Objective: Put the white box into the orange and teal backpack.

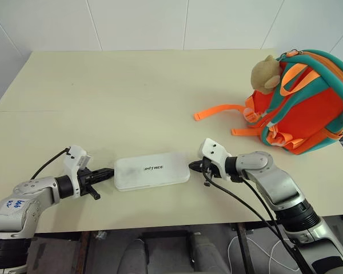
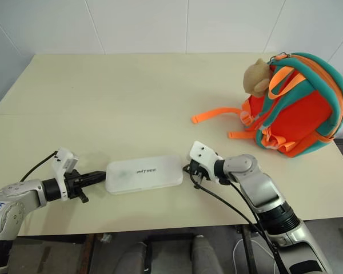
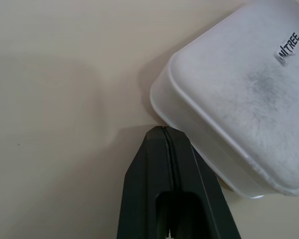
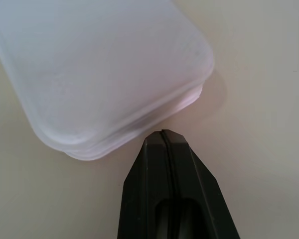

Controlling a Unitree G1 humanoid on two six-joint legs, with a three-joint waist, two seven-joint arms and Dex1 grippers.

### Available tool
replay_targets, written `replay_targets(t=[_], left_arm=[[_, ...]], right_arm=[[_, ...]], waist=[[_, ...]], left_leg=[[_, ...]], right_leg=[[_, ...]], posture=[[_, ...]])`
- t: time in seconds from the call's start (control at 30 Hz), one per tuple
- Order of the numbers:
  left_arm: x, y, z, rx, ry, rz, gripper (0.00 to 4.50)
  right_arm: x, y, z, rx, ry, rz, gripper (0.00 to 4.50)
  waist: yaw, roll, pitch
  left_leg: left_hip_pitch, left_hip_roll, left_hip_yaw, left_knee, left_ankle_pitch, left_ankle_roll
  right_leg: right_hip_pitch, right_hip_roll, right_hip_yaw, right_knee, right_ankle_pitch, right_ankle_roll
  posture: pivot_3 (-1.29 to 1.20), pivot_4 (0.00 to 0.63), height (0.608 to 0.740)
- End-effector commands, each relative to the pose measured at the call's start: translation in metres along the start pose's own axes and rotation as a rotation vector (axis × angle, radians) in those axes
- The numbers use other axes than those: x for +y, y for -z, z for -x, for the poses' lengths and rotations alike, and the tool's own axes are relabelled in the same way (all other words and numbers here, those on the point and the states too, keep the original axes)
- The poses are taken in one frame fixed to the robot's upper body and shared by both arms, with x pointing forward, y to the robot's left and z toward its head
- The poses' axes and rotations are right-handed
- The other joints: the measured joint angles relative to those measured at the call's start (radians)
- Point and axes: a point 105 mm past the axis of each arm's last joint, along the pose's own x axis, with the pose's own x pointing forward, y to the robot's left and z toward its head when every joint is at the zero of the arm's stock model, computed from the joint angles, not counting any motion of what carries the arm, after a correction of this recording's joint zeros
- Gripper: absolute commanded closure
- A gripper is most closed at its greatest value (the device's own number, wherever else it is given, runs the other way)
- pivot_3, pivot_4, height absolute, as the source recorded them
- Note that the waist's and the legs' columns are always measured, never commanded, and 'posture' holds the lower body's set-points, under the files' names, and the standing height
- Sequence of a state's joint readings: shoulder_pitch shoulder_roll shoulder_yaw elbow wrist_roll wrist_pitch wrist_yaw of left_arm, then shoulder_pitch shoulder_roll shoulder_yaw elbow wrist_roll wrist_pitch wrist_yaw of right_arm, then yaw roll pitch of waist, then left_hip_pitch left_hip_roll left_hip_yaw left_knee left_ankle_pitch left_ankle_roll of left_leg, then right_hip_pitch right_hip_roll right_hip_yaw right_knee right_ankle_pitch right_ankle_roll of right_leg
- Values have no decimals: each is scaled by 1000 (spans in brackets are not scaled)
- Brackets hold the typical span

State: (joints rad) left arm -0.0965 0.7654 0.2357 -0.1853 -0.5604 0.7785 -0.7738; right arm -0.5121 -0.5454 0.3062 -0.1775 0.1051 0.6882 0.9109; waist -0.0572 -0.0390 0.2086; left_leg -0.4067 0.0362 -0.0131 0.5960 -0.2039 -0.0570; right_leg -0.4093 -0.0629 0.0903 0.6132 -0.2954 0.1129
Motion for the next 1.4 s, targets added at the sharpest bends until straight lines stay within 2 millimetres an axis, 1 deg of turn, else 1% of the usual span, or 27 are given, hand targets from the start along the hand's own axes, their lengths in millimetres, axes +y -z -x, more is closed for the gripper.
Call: replay_targets(t=[0.03,0.4,0.87,1.03,1.17,1.33,1.4], left_arm=[[-14,-5,-3,-10,70,-16,4493],[-22,-9,-15,10,129,-35,4493],[-29,-6,-29,49,189,-49,4493],[-19,-1,-23,77,138,-58,4493],[-10,-2,-15,77,97,-68,4493],[2,-5,-6,64,45,-92,4493],[6,-10,-2,43,17,-102,4493]], right_arm=[[8,-7,3,-20,-33,6,4500],[20,2,20,48,-82,-19,4500],[15,13,42,114,-31,-38,4500],[14,18,47,136,-16,-40,4500],[13,24,50,159,-8,-36,4500],[9,30,56,187,10,-25,4500],[4,34,62,206,27,-23,4500]], waist=[[1,0,0],[5,0,0],[5,0,0],[5,0,0],[3,-1,0],[4,-1,0],[4,-1,0]], left_leg=[[0,0,0,0,0,0],[-2,0,0,-1,-1,0],[-2,0,0,-1,-1,-1],[-2,-1,0,-1,-1,0],[-1,0,0,0,-1,0],[-1,0,0,0,-1,0],[-1,-1,0,0,-1,0]], right_leg=[[0,0,0,0,0,0],[0,0,-1,-3,0,0],[0,0,-1,-3,0,0],[0,0,0,-3,0,1],[0,0,0,-3,0,1],[0,0,0,-3,0,1],[0,0,0,-3,0,1]], posture=[[0,150,740],[0,150,740],[0,150,740],[0,150,740],[0,150,740],[0,150,740],[0,150,740]])
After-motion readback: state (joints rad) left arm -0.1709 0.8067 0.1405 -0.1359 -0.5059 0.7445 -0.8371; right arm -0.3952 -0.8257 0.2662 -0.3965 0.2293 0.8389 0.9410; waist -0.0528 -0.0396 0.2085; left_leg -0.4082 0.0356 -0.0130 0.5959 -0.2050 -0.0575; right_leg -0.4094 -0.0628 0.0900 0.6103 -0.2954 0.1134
